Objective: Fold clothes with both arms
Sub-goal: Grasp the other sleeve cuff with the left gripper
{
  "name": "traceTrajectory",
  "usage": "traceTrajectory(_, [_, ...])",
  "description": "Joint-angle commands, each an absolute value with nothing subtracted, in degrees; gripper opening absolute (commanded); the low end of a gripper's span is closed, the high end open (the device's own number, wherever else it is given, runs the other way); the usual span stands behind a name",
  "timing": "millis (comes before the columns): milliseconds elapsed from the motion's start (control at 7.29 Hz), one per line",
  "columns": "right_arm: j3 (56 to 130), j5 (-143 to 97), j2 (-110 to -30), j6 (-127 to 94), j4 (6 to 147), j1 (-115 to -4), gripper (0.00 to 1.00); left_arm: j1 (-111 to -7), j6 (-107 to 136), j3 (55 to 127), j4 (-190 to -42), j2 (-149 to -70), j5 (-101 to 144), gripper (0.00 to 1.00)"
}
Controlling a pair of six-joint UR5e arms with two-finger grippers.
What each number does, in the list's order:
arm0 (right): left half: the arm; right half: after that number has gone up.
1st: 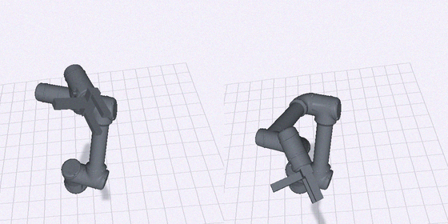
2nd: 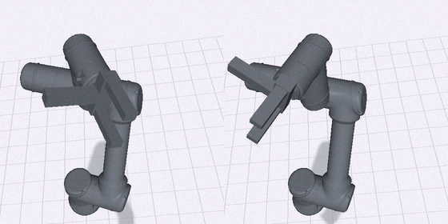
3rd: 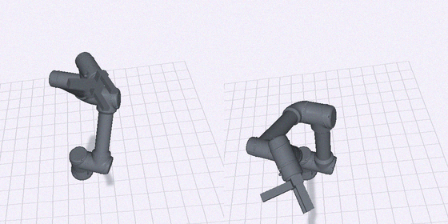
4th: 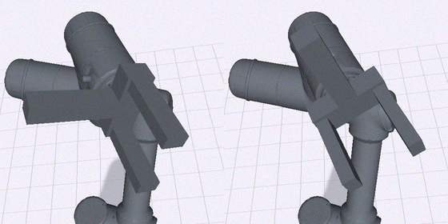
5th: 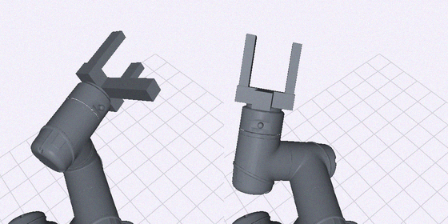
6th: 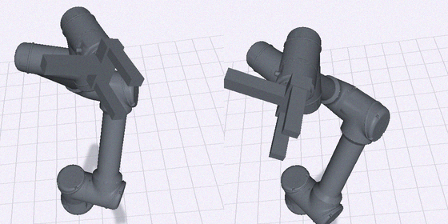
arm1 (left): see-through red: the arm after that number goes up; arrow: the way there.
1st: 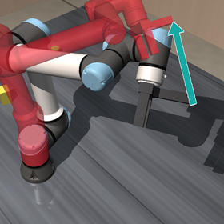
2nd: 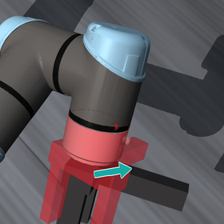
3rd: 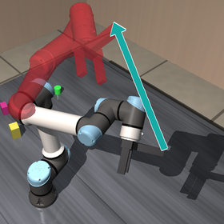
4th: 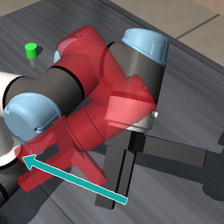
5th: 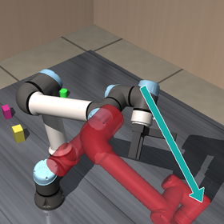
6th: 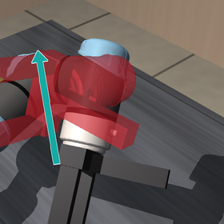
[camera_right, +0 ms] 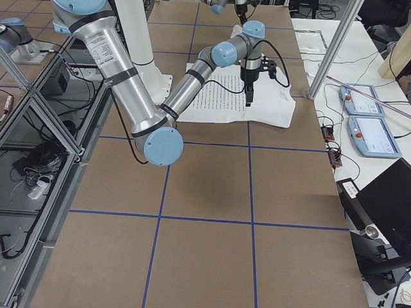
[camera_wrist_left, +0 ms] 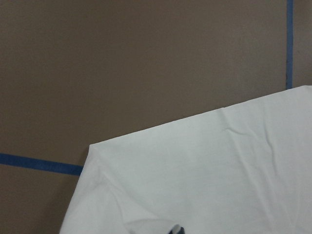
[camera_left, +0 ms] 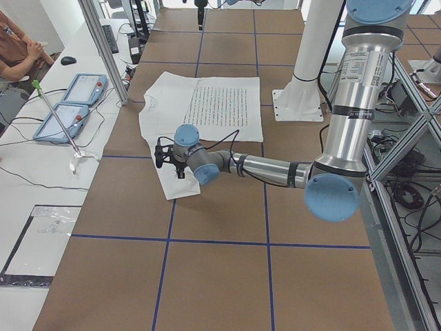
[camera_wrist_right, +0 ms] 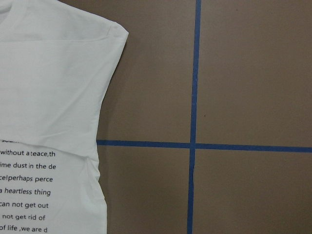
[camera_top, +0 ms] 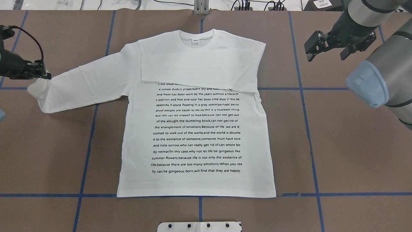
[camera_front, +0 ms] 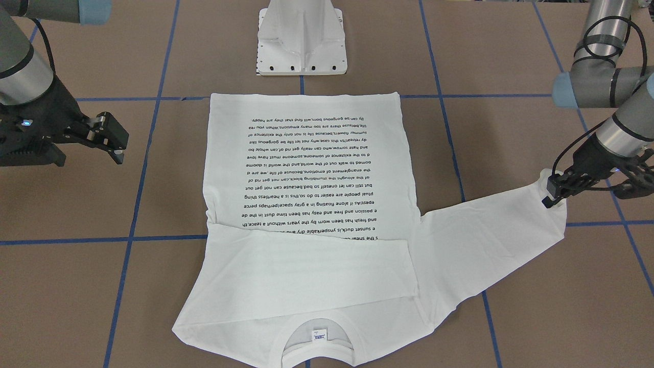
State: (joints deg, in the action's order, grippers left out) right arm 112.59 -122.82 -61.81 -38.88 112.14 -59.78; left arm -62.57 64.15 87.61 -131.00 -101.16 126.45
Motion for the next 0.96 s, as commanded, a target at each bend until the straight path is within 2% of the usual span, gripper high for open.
traceTrajectory(0, [113.7, -122.8, -64.7, -35.9, 112.3, -60.7, 1.00, -58.7, 69.3, 91.0, -116.8, -112.4, 126.4, 0.00])
traceTrajectory(412, [115.1, -123.0, -70.5, -29.2, 112.2, -63.7, 1.00, -51.0, 87.0, 88.7, -112.4, -129.1, 126.2, 0.00])
traceTrajectory(824, [117.1, -123.0, -78.4, -23.4, 112.1, -67.3, 1.00, -49.7, 93.5, 73.2, -113.1, -149.6, 126.3, 0.00])
